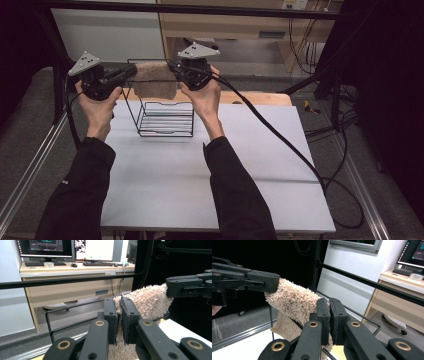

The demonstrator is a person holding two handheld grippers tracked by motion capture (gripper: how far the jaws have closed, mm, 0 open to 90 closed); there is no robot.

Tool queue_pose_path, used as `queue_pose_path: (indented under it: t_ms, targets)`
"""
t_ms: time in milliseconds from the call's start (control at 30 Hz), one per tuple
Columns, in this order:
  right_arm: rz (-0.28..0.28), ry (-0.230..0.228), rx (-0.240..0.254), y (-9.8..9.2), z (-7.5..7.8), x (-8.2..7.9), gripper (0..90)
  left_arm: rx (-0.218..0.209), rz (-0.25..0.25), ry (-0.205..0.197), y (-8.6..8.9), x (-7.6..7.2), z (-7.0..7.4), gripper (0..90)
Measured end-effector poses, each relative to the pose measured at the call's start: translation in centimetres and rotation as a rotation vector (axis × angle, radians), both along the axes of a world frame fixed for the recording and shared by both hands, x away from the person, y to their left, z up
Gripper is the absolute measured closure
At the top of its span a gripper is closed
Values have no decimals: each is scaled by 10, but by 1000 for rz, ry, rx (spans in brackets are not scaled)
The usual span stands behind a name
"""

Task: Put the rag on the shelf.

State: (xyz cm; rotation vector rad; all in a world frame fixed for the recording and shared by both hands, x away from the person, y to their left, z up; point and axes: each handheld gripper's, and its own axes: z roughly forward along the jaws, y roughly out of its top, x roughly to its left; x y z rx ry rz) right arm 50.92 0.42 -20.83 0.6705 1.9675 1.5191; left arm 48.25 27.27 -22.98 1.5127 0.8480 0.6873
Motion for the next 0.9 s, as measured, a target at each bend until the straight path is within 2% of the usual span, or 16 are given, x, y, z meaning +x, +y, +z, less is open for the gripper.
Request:
queue_pose_path:
  t_ms: [200, 433, 733, 900]
  targets:
    - [13, -4, -18, 1, 0, -7, 870, 10, -11, -1, 2, -4, -3, 831]
    - [17, -6, -63, 2, -3, -16, 870, 26, -14, 13, 2, -9, -9, 825]
    - [20, 17, -109, 5, -7, -25, 870, 62, -6, 48, 2, -16, -11, 807]
    - [18, 33, -131, 6, -9, -26, 870, 64, -4, 70, 2, -18, -10, 779]
